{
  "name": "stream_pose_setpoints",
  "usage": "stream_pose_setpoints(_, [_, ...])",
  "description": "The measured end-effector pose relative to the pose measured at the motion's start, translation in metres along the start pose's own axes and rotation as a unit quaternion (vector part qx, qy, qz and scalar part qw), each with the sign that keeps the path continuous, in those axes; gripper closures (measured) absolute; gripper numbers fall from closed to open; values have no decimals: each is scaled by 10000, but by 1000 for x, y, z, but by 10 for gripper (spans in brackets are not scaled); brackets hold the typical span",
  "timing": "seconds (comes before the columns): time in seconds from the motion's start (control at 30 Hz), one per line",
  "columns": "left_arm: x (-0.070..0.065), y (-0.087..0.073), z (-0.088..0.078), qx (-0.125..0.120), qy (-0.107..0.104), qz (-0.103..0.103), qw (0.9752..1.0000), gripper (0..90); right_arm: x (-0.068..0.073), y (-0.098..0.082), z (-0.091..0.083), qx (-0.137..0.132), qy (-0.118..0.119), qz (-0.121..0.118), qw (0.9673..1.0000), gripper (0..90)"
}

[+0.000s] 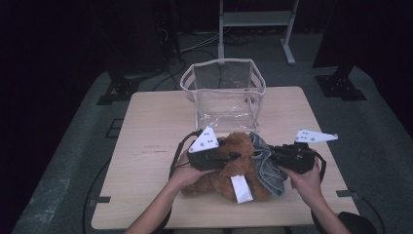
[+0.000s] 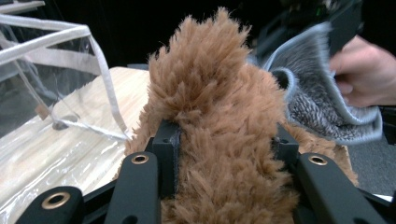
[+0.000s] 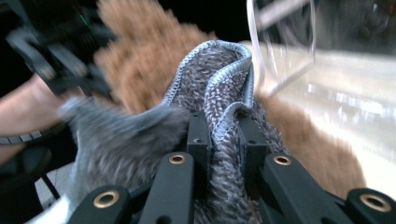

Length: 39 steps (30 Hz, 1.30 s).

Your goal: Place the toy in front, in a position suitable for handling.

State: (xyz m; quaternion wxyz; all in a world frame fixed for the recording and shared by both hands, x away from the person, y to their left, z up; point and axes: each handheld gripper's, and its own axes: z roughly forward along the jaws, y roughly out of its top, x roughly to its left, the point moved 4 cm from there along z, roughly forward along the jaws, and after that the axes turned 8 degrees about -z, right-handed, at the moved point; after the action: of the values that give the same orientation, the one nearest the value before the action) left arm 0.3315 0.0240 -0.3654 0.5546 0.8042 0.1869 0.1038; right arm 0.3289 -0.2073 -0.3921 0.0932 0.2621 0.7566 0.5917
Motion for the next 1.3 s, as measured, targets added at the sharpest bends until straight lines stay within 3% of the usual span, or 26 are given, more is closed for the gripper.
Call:
stream_pose_setpoints(0.07, [-1,-4,3,126,58,63,9999,569,-2,-7,2,95,11,99,9999,783])
stream_pose_setpoints(0.17, [-1,-7,7,178,40,92,9998,567,-1,-3,2,35,-9,45,10000,784])
stream_pose_setpoints(0.2, [-2,-8,9,224,12,130,9997,567,1,7,0,-182,66,26,9998,784])
stream_pose_setpoints(0.3, [-4,-6,10,189,-2,148,9997,563,4,16,-1,-282,98,-79,9995,784])
stream_pose_setpoints(0.4, [-1,-4,7,146,-2,79,9999,562,6,14,4,-55,53,-208,9998,783])
stream_pose_setpoints(0.53, [1,-9,8,266,56,132,9995,558,-4,-9,1,528,-210,-241,9981,781])
stream_pose_setpoints(0.63, [1,-10,12,355,-6,130,9993,553,-15,-26,-16,673,-346,-100,9971,778])
stream_pose_setpoints(0.73, [1,-11,19,439,-63,130,9989,551,-28,-39,-40,825,-655,-40,9944,778])
stream_pose_setpoints(0.77, [1,-11,19,439,-63,130,9989,549,-28,-39,-40,825,-655,-40,9944,778])
stream_pose_setpoints(0.8, [-1,-10,25,525,-87,186,9984,545,-36,-47,-57,969,-879,-22,9914,776])
stream_pose_setpoints(0.87, [-3,-10,33,663,-139,258,9974,530,-44,-55,-72,1084,-1030,70,9887,765])
stream_pose_setpoints(0.93, [-4,-10,41,785,-183,275,9964,506,-52,-64,-81,1384,-1208,93,9829,724])
stream_pose_setpoints(0.97, [-6,-10,45,841,-173,323,9958,483,-56,-70,-85,1516,-1268,110,9802,677])
stream_pose_setpoints(1.03, [-9,-10,50,983,-193,390,9942,415,-63,-78,-89,1622,-1190,342,9790,602])
stream_pose_setpoints(1.1, [-11,-9,51,1027,-237,434,9935,354,-64,-81,-91,1622,-1195,346,9789,591])
stream_pose_setpoints(1.13, [-13,-7,50,985,-296,441,9937,328,-63,-80,-92,1535,-1079,396,9814,547])
stream_pose_setpoints(1.3, [-8,4,34,715,-307,330,9964,203,-53,-67,-85,1328,-790,206,9878,457])
